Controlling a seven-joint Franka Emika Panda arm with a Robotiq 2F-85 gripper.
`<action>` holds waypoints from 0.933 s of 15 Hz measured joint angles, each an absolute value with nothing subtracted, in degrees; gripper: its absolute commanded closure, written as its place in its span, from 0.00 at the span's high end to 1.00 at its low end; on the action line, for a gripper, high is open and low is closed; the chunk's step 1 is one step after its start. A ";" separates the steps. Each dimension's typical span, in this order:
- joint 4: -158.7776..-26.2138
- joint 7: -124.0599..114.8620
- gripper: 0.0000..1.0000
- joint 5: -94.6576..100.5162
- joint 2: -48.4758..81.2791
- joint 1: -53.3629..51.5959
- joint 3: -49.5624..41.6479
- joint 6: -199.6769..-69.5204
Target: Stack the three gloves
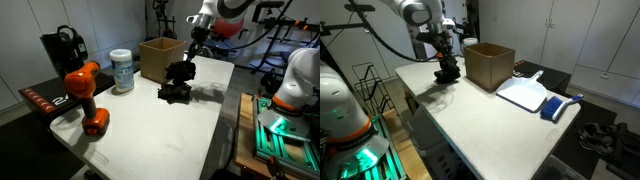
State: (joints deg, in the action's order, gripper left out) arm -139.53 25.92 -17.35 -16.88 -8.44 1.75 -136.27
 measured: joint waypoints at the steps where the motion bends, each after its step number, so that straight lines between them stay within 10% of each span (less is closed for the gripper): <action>1: -138.87 24.85 0.01 -16.09 -16.56 -8.66 2.58 -136.27; 14: -130.23 26.70 0.01 -22.33 -0.13 -10.83 5.27 -133.84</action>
State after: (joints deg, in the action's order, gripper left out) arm -130.23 26.70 -22.33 -0.13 -10.83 5.27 -133.84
